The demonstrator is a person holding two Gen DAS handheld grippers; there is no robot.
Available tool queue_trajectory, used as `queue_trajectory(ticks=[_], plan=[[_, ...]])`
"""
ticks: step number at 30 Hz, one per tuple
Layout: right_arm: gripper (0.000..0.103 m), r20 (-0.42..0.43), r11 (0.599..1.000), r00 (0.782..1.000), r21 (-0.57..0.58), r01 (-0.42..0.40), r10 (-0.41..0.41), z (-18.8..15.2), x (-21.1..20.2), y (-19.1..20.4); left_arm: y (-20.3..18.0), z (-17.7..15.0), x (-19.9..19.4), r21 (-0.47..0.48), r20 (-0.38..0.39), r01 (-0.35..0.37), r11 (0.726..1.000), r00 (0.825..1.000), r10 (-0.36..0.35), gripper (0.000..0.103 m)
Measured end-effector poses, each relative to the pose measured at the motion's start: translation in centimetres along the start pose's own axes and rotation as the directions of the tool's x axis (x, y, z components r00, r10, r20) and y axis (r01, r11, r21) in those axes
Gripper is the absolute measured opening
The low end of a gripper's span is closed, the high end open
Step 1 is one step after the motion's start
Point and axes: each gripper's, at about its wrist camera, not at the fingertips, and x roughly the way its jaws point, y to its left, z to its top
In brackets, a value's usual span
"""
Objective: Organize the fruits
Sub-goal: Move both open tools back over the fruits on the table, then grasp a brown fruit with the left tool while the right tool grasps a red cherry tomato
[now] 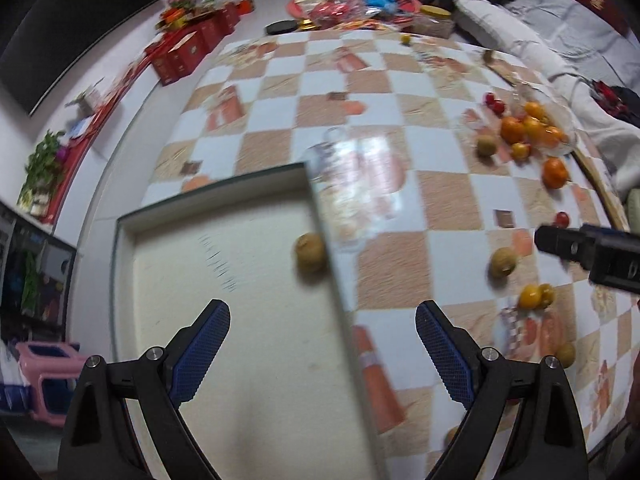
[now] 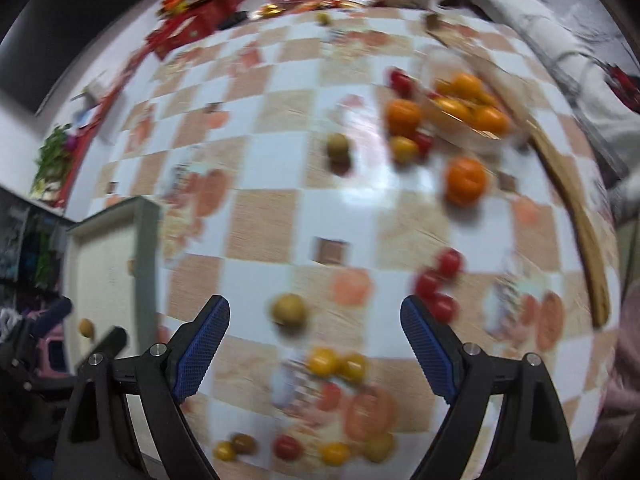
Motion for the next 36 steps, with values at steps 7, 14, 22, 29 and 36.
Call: queue_trajectory(ticks=[7, 14, 22, 29, 36], plan=[[0.09, -0.035, 0.991, 0.997, 0.109, 0.071, -0.068, -2.1, 0.4, -6.5, -5.7, 1.4, 1.8, 0.11, -0.028, 0.094, 0.99, 0.995, -0.091, 0.095], [0.09, -0.029, 0.994, 0.998, 0.095, 0.051, -0.048, -2.8, 0.6, -8.1, -9.5, 2.6, 3.5, 0.12, -0.043, 0.149, 0.982, 0.989, -0.145, 0.095], [0.079, -0.036, 0.999, 0.999, 0.036, -0.017, 0.018, -2.8, 1.4, -8.4, -11.3, 3.6, 5.7, 0.136, -0.064, 0.141, 0.981, 0.989, -0.133, 0.094], [0.062, -0.045, 0.999, 0.998, -0.033, -0.033, 0.032, -2.1, 2.8, -7.8, -12.2, 3.3, 7.1, 0.157, -0.105, 0.104, 0.982, 0.991, -0.088, 0.076], [0.048, -0.04, 0.996, 0.999, -0.087, -0.01, 0.006, -1.5, 3.1, -6.9, -12.8, 3.0, 7.3, 0.155, -0.099, 0.105, 0.982, 0.991, -0.09, 0.068]])
